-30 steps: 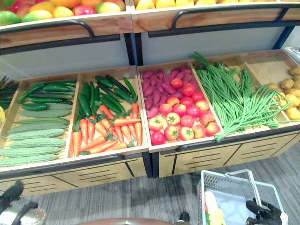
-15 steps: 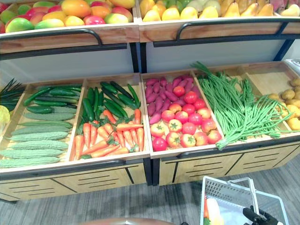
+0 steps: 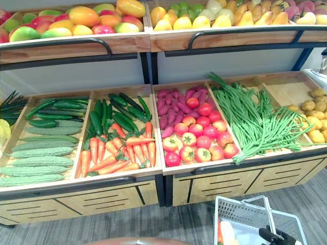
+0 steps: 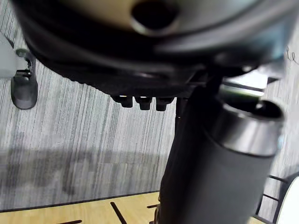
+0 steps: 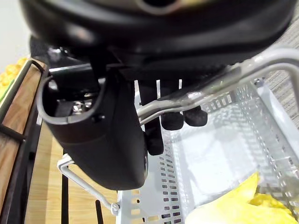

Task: Pick vegetable in the basket

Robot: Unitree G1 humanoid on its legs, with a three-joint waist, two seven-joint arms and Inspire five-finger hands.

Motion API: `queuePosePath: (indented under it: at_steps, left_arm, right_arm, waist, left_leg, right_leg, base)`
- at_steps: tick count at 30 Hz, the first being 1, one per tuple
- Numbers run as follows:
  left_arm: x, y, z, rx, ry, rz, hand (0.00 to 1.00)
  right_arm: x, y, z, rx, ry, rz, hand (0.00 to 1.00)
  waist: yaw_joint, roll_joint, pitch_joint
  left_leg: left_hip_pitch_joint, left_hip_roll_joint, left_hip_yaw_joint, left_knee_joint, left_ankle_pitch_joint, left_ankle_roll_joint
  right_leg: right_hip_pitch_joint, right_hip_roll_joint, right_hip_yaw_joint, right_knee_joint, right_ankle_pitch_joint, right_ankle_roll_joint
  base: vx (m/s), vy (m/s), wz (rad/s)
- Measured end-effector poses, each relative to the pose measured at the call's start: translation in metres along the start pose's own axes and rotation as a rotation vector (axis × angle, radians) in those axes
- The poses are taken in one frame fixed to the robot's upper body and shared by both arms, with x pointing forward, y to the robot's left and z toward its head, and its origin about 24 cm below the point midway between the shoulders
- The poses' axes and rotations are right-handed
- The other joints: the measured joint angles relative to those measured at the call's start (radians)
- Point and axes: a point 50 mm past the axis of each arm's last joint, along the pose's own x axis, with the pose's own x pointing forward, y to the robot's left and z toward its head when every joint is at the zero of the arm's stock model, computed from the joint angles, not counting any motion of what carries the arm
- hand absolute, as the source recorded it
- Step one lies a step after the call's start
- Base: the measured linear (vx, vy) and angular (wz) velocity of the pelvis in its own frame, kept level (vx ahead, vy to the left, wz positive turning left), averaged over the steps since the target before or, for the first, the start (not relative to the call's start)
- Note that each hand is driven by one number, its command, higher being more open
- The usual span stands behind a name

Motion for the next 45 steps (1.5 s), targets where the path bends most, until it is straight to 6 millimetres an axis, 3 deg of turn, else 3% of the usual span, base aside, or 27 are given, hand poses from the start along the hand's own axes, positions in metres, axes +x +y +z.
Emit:
queuePosePath:
  at_steps: [3,4,12,19,20,35,36,45]
  left_arm:
    - [-0.001,-0.001,-0.006,0.081,0.02,-0.004,0.0]
    - [-0.002,-0.002,-0.01,0.112,0.025,-0.003,1.0]
    - [-0.007,-0.004,-0.033,0.187,0.091,0.019,1.0]
    - [-0.008,-0.004,-0.035,0.23,0.098,0.04,1.0]
    - [-0.008,-0.003,-0.035,0.233,0.098,0.042,0.0]
    - [-0.009,-0.006,-0.038,0.287,0.091,0.046,0.0]
    - [-0.009,-0.006,-0.038,0.288,0.091,0.044,1.0]
    - [-0.009,-0.007,-0.039,0.288,0.09,0.051,1.0]
  right_arm:
    - [0.0,0.0,0.0,0.0,-0.001,0.0,0.0]
    - [0.0,0.0,0.001,0.001,-0.002,0.0,0.0]
    - [0.0,0.002,0.004,0.004,-0.009,0.004,0.0]
    - [0.0,0.002,0.004,0.003,-0.01,0.004,0.0]
    - [0.0,0.002,0.004,0.003,-0.011,0.003,0.0]
    - [0.001,0.004,0.007,0.005,-0.017,0.006,0.0]
    - [0.001,0.005,0.007,0.001,-0.019,0.009,0.0]
    - [0.0,0.007,0.009,-0.009,-0.027,0.016,0.0]
  waist:
    - [0.002,0.001,0.001]
    - [0.003,0.003,0.002]
    - [0.002,0.018,0.015]
    - [0.002,0.021,0.017]
    - [0.002,0.023,0.019]
    - [0.002,0.028,0.035]
    - [0.002,0.028,0.036]
    - [0.002,0.03,0.041]
  left_leg:
    - [0.006,-0.001,0.003,-0.007,0.0,0.0]
    - [0.011,-0.001,0.004,-0.009,0.0,0.0]
    - [0.016,-0.001,0.006,-0.015,-0.001,-0.001]
    - [0.017,0.002,0.011,-0.008,-0.007,-0.002]
    - [0.017,0.002,0.011,-0.006,-0.008,-0.002]
    - [0.017,0.002,0.011,-0.008,-0.01,-0.003]
    - [0.017,0.002,0.012,-0.007,-0.01,-0.003]
    - [0.017,0.003,0.012,-0.008,-0.01,-0.003]
  right_leg:
    - [0.0,0.001,0.002,0.0,-0.003,0.0]
    - [0.002,0.001,0.003,0.0,-0.005,0.0]
    - [0.003,0.004,0.004,0.001,-0.008,-0.002]
    - [0.003,0.006,0.01,0.001,-0.009,-0.002]
    - [0.004,0.006,0.011,0.001,-0.009,-0.001]
    - [0.003,0.006,0.012,0.001,-0.011,0.001]
    - [0.003,0.007,0.012,0.001,-0.011,0.001]
    - [0.002,0.007,0.014,0.001,-0.011,0.001]
  base:
    - [0.01,0.002,-0.01]
    - [0.03,0.005,-0.03]
    - [0.0,0.0,0.0]
    - [-0.01,-0.005,-0.02]
    - [0.0,0.0,0.0]
    - [0.0,0.0,0.0]
    - [0.0,0.0,0.0]
    - [0.0,0.0,0.0]
